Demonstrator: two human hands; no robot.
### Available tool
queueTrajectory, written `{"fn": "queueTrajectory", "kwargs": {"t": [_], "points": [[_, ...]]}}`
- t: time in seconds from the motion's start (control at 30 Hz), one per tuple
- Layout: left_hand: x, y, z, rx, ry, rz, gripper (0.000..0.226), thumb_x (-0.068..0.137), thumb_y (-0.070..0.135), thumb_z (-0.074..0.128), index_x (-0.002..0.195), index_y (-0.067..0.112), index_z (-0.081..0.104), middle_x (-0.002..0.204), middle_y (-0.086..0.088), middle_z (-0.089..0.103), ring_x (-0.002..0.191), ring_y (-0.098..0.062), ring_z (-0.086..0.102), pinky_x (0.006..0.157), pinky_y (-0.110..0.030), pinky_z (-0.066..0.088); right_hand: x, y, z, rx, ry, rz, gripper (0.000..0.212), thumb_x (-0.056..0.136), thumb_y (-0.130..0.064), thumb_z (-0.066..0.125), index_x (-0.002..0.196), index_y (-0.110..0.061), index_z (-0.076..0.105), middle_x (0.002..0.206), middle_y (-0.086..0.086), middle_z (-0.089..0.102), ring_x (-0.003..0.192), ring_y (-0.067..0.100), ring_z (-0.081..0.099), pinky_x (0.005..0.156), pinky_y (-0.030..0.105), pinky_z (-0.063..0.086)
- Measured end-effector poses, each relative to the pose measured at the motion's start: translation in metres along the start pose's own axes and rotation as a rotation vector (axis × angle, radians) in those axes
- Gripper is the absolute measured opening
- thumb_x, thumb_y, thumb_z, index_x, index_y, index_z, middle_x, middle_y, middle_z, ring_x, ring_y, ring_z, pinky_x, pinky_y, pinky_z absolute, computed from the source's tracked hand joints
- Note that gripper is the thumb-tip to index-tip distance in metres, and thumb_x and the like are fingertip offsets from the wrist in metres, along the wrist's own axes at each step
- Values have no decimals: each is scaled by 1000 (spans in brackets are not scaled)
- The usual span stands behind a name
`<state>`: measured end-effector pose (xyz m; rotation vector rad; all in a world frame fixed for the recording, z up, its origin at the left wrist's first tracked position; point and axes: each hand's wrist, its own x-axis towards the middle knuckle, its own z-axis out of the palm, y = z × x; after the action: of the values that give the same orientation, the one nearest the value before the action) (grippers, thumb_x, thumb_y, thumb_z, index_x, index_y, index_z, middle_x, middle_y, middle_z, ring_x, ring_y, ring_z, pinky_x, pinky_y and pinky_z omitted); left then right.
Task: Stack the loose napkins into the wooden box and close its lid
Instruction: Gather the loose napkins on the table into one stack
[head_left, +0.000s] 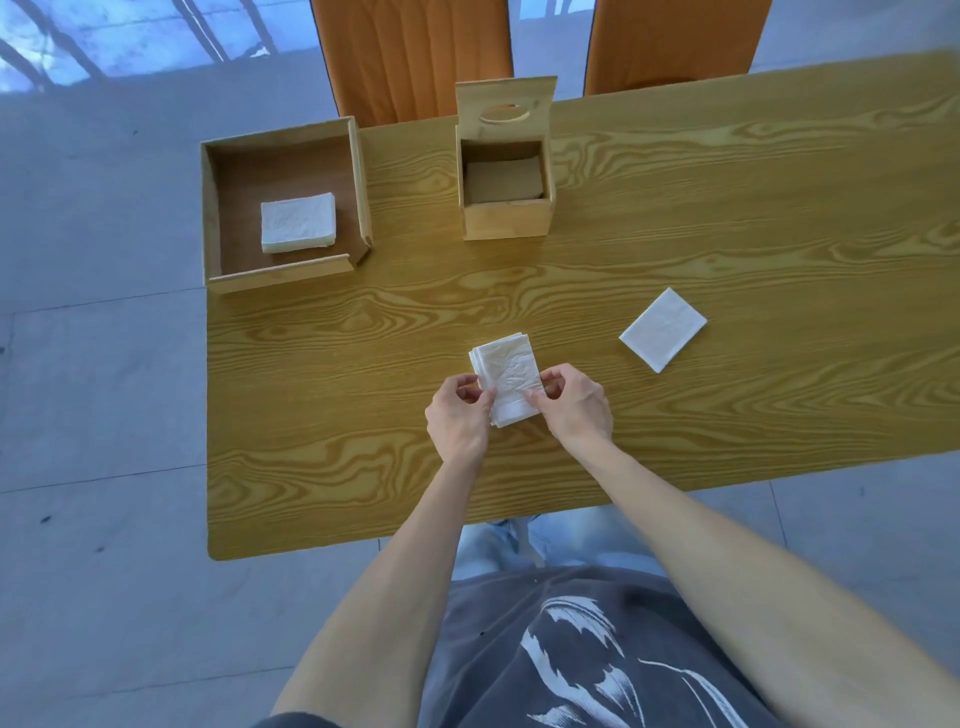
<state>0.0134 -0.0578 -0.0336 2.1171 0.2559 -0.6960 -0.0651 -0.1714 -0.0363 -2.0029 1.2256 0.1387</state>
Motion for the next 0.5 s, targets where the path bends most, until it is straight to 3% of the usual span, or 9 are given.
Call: {"fn": "queueTrajectory", "kwargs": {"t": [0.33,0.5], "points": [[-3,19,33,49,-47,31,27,84,23,81,109,18,71,84,8,71,83,-22,76,85,-44,62,20,21,-27,-5,52,45,29,88,-38,68,110,-20,67,100,-6,70,92,15,62,72,29,46],[-2,23,38,70,-40,40,29,83,26,82,109,19,72,82,11,69,85,-18,74,85,-44,62,34,25,-51,133,296,180,28,92,-41,62,107,-18,68,100,-4,71,92,17,65,76,32,50]]}}
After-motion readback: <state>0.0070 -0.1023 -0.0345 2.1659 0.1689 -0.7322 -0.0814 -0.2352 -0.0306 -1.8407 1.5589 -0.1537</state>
